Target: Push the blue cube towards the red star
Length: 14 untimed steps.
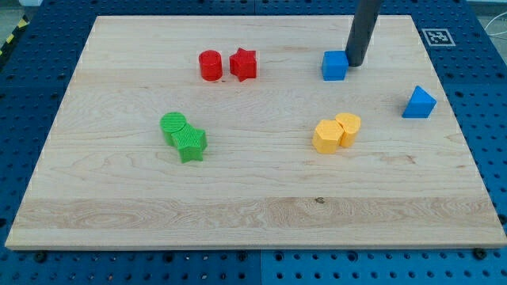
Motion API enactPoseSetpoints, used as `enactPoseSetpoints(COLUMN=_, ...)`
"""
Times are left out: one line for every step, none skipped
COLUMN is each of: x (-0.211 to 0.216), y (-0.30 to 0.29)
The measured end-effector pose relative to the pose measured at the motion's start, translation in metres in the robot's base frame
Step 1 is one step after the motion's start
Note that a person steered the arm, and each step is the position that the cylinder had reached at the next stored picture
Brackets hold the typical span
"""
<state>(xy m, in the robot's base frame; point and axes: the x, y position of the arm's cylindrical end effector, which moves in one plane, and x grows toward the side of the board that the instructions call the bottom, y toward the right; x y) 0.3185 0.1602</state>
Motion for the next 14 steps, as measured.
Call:
enactPoseSetpoints(x=0.000, y=-0.002)
enactPoseSetpoints(x=0.008, y=-0.001)
enactPoseSetpoints(x=0.024, y=-0.004)
enactPoseSetpoints(x=0.019, y=-0.013)
enactPoseSetpoints(x=0.001, y=-0.014)
enactPoseSetpoints(x=0.003, y=-0.014)
enactPoseSetpoints(x=0.010, y=-0.016)
enactPoseSetpoints(x=0.017, y=-0.025)
enactPoseSetpoints(x=0.017, y=-0.045)
enactPoseSetpoints(x=0.017, y=-0.053)
enactPoseSetpoints(x=0.016, y=-0.057)
enactPoseSetpoints(x=0.012, y=-0.062)
enactPoseSetpoints(x=0.014, y=-0.060)
enactPoseSetpoints(x=0.019, y=-0.058)
